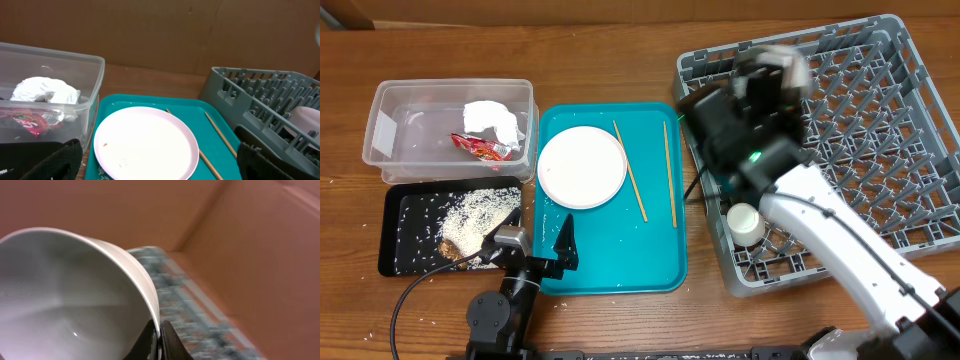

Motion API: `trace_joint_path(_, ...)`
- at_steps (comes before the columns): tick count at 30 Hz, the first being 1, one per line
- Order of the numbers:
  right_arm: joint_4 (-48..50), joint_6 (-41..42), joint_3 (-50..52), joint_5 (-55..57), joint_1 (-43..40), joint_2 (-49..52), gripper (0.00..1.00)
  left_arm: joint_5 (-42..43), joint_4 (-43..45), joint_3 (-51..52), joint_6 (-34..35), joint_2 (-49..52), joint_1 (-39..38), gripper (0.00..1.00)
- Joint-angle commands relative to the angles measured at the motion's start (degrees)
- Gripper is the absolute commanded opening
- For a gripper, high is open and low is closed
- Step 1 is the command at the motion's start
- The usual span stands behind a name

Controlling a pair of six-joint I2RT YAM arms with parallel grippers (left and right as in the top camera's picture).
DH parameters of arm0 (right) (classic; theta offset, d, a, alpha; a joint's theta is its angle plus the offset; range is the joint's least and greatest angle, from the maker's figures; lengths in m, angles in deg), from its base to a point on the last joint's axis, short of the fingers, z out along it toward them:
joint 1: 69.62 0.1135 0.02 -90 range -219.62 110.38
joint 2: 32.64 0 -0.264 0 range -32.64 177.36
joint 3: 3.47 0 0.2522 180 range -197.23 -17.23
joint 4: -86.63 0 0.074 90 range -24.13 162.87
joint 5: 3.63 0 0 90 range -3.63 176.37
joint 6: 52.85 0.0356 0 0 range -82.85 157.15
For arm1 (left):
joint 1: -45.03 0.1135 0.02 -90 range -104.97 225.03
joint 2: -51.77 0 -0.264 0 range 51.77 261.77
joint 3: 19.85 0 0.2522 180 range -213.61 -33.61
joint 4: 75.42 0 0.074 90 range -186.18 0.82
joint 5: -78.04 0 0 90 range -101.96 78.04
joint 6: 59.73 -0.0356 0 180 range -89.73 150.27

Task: Sort waste into correct bins and load items into the dishwasher
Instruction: 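Lift the white bowl with the right gripper and set it in the rack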

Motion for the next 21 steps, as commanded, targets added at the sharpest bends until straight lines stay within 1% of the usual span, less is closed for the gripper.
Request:
trace_joint_path(1,-2.12,-1.11,1.62,7.58,-8.59,2.14,0.04,0.42,0.02,0.28,0.15,-0.39,0.28,1.0)
trace_joint_path(3,-2.54,-1.14,2.21,6.34,-12.61,3.52,0.04,0.42,0.02,0.28,0.15,-0.39,0.28,1.0)
trace_joint_path(6,-2.58,-1.14,3.04,0.9,-18.32,5.84,0.04,0.42,0.02,0.28,0.15,-0.39,0.28,1.0)
trace_joint_path(9,-3.3,-1.14,3.67,-1.92,-22.05,9.49,0.04,0.42,0.02,0.28,0.15,-0.39,0.28,1.0)
trace_joint_path(12,-4.85,-1.16,3.76,-1.57,-22.49,12.61,0.04,0.42,0.02,0.28,0.15,-0.39,0.28,1.0)
trace_joint_path(16,-5.03,-1.62,3.76,2.14,-22.84,15.45,0.04,0.42,0.02,0.28,0.15,-0.39,0.28,1.0)
trace_joint_path(21,-2.86,-7.45,3.76,3.48,-24.72,17.53,0.04,0.42,0.02,0.28,0.15,-0.39,0.28,1.0)
